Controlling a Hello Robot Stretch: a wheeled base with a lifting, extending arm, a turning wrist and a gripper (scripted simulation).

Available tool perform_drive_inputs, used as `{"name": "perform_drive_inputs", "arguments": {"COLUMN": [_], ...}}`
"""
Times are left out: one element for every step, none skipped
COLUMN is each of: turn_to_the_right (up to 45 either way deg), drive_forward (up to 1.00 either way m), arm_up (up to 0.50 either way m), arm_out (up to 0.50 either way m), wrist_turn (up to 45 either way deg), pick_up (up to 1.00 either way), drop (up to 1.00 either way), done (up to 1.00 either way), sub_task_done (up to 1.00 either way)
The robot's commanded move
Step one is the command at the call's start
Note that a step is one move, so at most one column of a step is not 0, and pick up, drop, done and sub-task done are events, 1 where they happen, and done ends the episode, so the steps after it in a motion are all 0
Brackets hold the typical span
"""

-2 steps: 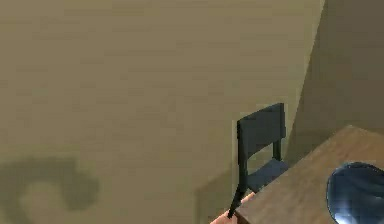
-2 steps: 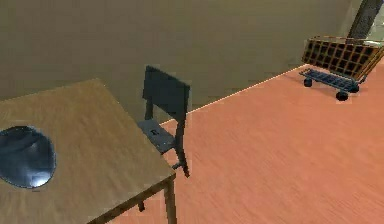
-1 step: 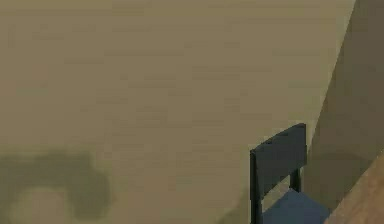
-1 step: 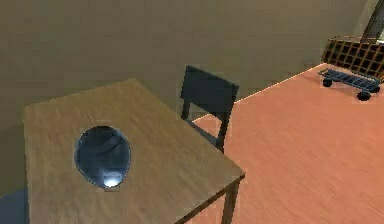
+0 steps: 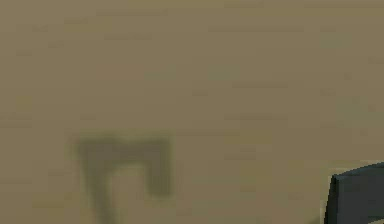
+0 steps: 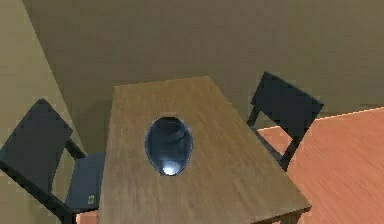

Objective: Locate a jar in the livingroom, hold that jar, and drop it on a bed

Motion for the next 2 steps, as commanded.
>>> {"name": "perform_drive_inputs", "arguments": {"turn_to_the_right": [0.0, 0.0], "drive_forward": [0.0, 0.0], "arm_up": [0.5, 0.38], "arm_out": [0.0, 0.0], "wrist_turn": [0.0, 0.0], "pick_up": [0.0, 0.0], "drop": [0.0, 0.0], "done": [0.0, 0.0], "sub_task_done": [0.0, 0.0]}}
